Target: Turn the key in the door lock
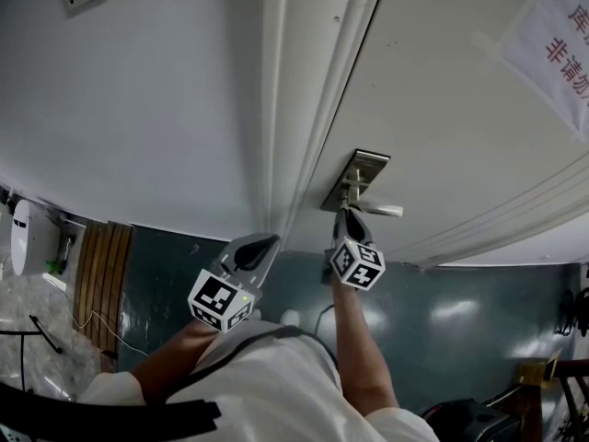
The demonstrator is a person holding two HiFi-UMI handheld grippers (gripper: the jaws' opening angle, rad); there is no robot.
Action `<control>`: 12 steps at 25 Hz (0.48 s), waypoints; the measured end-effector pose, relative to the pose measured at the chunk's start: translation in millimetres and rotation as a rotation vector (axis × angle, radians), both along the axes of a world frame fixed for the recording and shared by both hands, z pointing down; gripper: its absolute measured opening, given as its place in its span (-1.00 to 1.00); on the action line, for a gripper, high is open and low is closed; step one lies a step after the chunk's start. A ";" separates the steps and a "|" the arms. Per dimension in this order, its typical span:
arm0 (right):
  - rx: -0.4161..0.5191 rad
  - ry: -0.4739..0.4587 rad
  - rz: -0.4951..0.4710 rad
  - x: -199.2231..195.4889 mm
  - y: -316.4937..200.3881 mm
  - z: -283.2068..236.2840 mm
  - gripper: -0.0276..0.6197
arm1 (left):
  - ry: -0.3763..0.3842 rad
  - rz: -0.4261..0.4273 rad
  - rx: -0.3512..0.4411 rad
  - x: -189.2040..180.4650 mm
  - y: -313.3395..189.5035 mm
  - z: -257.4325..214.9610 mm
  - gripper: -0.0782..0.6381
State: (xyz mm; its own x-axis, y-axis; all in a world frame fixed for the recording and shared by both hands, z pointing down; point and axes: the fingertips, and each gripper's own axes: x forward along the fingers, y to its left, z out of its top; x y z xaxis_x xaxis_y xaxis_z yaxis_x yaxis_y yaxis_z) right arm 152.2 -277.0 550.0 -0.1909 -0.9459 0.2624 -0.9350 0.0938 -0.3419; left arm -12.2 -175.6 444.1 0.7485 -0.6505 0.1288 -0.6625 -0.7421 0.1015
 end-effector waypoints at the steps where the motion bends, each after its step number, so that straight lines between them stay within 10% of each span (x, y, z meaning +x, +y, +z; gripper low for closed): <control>1: -0.004 0.037 -0.003 -0.4 -0.2 0.1 -0.77 | 0.000 0.001 0.000 -0.2 0.1 0.0 -0.77; 12: -0.013 0.254 -0.010 -3.1 -0.1 -0.6 -0.75 | -0.004 0.006 -0.001 -6.0 5.3 0.6 -0.77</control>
